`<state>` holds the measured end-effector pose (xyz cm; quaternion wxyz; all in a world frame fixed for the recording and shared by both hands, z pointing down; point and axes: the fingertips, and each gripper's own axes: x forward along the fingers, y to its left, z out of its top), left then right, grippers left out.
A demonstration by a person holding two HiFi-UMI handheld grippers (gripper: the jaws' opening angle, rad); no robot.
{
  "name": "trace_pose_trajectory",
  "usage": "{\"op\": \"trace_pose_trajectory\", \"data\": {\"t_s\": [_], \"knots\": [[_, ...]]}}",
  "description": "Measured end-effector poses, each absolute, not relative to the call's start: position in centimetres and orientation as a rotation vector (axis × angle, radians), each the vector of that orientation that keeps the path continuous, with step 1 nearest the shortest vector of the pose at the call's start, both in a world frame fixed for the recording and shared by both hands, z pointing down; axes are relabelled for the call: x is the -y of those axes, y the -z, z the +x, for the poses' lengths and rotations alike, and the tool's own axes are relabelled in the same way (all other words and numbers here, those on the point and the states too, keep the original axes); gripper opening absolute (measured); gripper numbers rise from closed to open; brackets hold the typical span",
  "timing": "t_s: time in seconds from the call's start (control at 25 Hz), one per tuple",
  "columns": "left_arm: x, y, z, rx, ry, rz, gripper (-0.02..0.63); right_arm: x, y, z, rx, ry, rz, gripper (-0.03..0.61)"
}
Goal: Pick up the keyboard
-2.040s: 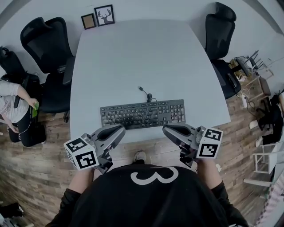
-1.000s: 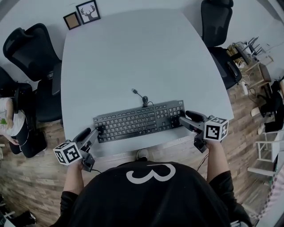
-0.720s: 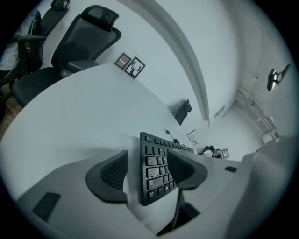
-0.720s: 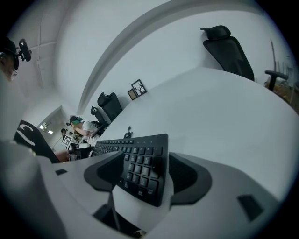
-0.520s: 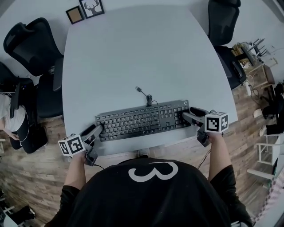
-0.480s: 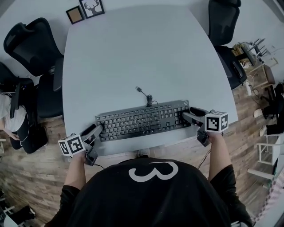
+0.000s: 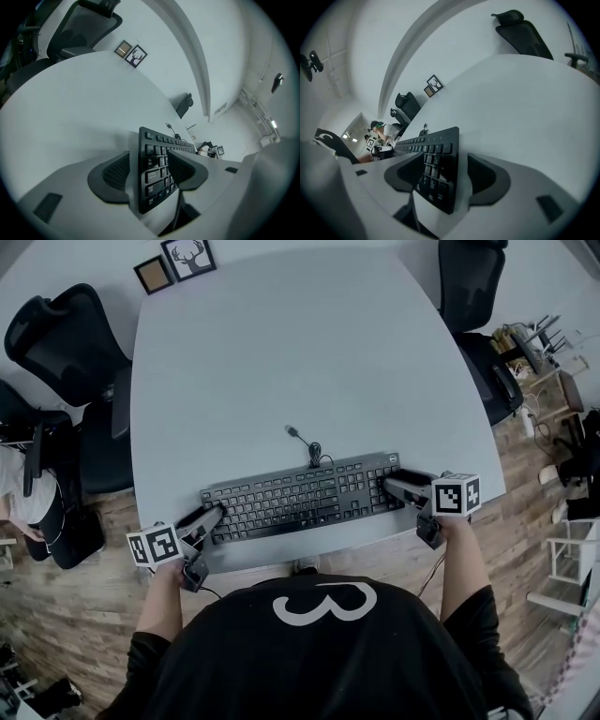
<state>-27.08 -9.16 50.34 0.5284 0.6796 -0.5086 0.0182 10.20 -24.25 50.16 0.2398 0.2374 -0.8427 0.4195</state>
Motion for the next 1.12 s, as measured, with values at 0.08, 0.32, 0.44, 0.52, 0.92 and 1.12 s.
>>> {"op": "trace_pose_trajectory", "data": {"t_s": [0.08,0.32,0.44,0.52,0.92,1.12], "knots": [[9.3,-50.4,-26.5,1.186,-0.034,1.623,0.256,24.1,-50.2,10.0,2.304,-1.155,0.623,0.288],[9.3,-50.5,-25.5,1.126,-0.026,1.622,0.252,23.4,-50.4,9.4,2.286,-1.157,0.557,0.287],[9.2,-50.7,-25.8,1.146,-0.047,1.604,0.227,23.4,-50.6,9.5,2.271,-1.193,0.528,0.255],[9.1,-51.0,-26.0,1.178,-0.09,1.602,0.189,23.5,-50.7,9.6,2.255,-1.191,0.526,0.224],[9.2,-51.2,-26.1,1.189,-0.104,1.597,0.179,23.5,-51.0,9.6,2.23,-1.215,0.586,0.189],[9.3,-51.1,-26.2,1.239,-0.105,1.583,0.176,23.7,-51.0,9.6,2.228,-1.215,0.628,0.186]]}}
